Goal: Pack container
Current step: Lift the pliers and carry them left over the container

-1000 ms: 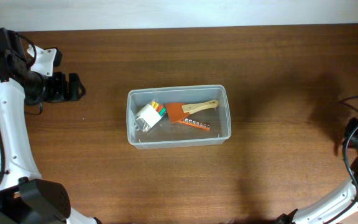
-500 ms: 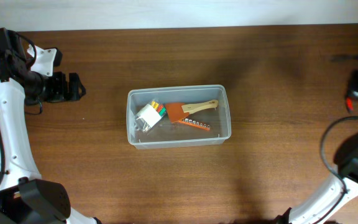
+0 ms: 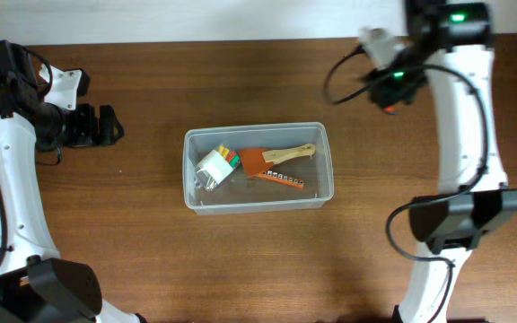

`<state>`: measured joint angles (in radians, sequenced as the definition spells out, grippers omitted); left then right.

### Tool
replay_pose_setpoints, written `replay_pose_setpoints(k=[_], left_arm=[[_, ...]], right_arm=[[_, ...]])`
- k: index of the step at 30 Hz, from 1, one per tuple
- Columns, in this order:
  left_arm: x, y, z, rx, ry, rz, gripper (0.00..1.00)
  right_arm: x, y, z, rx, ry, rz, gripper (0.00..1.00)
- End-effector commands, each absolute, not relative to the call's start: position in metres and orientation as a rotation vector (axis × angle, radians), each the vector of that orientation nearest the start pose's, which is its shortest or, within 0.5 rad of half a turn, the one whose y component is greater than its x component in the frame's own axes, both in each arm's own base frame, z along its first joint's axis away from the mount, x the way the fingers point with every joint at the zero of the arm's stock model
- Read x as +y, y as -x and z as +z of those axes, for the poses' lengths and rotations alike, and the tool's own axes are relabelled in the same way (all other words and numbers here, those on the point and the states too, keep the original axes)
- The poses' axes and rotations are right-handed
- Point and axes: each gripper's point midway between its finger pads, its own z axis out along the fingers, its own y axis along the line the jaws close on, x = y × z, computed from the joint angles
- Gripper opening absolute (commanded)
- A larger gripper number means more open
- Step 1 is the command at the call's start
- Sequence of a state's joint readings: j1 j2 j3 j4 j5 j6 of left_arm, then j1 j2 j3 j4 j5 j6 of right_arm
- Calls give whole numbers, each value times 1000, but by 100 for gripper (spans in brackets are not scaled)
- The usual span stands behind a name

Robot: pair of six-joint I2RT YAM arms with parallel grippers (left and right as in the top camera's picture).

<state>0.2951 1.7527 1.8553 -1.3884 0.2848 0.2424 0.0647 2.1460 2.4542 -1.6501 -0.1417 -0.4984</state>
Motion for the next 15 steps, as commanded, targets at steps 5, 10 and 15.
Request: replay_pose_setpoints(k=[5, 10, 15], left_arm=[[63, -374, 234, 2760, 29, -292, 99], [63, -374, 234, 2760, 29, -292, 99], [63, -374, 234, 2760, 29, -292, 99]], right_arm=[[156, -403, 235, 2594, 1254, 176, 4], [198, -378, 224, 2534, 1468, 199, 4], [215, -359, 207, 2541, 1588, 235, 4]])
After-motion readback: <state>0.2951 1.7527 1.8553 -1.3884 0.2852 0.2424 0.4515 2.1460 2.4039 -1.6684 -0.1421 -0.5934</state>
